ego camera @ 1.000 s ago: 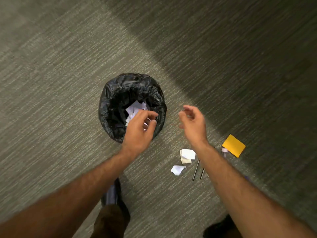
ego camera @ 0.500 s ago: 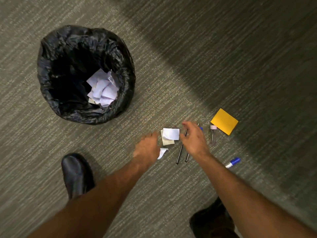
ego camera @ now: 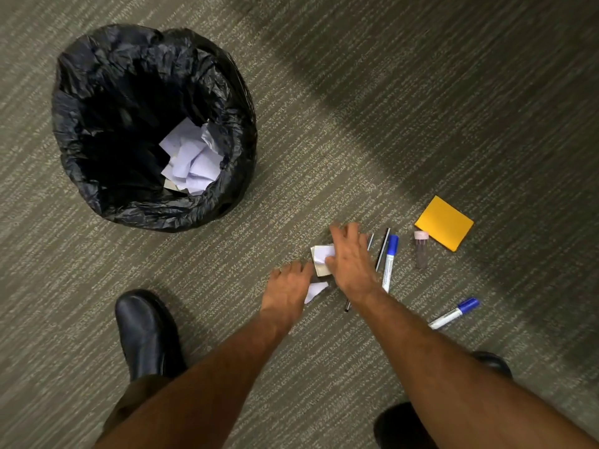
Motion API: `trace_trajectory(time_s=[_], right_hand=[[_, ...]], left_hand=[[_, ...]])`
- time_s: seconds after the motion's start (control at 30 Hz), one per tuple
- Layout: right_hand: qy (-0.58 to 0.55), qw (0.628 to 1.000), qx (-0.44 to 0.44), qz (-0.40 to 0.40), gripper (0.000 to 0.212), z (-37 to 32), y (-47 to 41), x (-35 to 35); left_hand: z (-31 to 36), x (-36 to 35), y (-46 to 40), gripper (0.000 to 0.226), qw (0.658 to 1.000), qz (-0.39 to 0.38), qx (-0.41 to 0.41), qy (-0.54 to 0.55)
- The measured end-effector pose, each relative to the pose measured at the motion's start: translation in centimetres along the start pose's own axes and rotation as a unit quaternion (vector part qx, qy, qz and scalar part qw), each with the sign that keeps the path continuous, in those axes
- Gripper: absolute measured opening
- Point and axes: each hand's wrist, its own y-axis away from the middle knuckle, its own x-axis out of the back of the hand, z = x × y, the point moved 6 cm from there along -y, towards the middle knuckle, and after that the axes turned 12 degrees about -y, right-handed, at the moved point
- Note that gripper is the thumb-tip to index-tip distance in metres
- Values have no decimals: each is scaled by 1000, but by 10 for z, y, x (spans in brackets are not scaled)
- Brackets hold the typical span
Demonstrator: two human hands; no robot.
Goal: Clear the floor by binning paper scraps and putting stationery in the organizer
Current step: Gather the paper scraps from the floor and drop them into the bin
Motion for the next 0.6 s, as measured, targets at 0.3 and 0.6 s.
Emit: trace_trajectory(time_s=[0.3, 0.6], right_hand=[[53, 998, 22, -24, 38, 1, 13, -8], [-305, 948, -56, 66, 11, -81, 54, 109]], left_hand=[[-45, 41, 37, 14, 970, 88, 92, 209], [-85, 173, 73, 11, 865, 201, 176, 424]])
